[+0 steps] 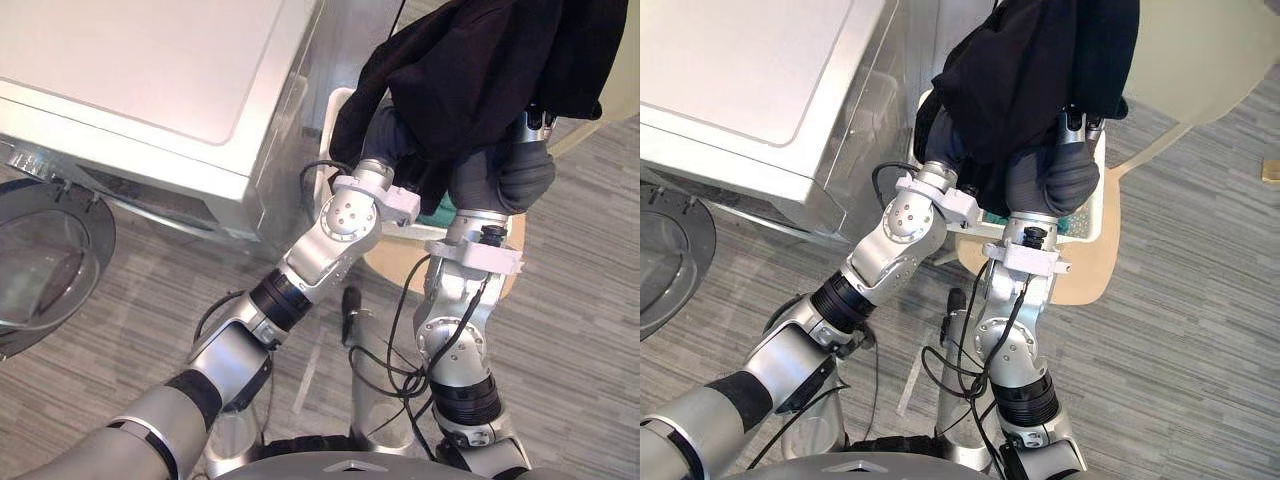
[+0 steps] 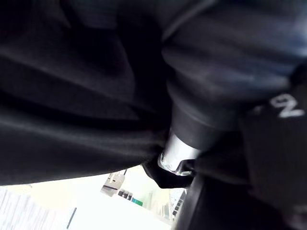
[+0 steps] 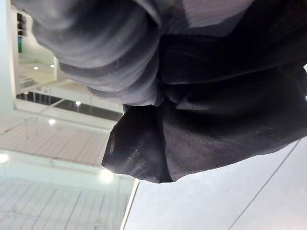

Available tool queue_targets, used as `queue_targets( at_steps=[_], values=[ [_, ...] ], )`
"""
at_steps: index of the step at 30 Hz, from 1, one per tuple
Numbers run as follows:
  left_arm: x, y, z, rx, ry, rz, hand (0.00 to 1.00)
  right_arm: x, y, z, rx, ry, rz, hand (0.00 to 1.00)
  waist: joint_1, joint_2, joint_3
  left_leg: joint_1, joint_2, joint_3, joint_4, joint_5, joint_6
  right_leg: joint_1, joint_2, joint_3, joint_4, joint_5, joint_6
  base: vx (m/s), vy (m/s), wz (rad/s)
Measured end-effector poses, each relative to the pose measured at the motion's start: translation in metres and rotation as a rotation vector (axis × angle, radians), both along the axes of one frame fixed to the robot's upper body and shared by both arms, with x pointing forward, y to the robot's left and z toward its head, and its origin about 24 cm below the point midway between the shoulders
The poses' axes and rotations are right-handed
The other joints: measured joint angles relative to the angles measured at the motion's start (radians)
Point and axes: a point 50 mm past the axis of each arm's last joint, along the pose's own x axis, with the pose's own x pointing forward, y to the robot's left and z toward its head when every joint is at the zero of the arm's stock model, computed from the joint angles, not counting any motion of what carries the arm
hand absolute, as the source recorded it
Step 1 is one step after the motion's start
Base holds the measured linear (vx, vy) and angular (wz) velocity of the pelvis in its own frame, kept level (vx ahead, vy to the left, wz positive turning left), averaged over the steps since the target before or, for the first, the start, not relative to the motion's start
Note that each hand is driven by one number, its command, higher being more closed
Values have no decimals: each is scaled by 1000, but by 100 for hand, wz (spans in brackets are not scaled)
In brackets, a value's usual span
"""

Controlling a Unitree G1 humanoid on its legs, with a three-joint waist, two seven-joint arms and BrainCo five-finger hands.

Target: Pick up the laundry basket with both hands and put the clothes into the washing machine.

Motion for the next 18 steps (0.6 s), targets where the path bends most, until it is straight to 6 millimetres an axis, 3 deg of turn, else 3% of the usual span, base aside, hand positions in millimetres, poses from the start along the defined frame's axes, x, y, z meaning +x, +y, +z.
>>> queue_targets(
  at_steps=[14, 18],
  values=[
    [0, 1, -6, 0, 22, 10, 100, -6, -6, -15, -28, 91, -61, 0, 1, 0, -21, 16, 21, 16, 50, -41, 1, 15, 10, 24, 9, -6, 10, 14, 11, -5],
    [0, 1, -13, 5, 39, 9, 100, -7, -9, -23, -37, 143, -88, 0, 3, 0, -53, 19, 22, 17, 53, -46, 0, 16, 10, 25, 12, -8, 9, 28, 9, -1]
  ],
)
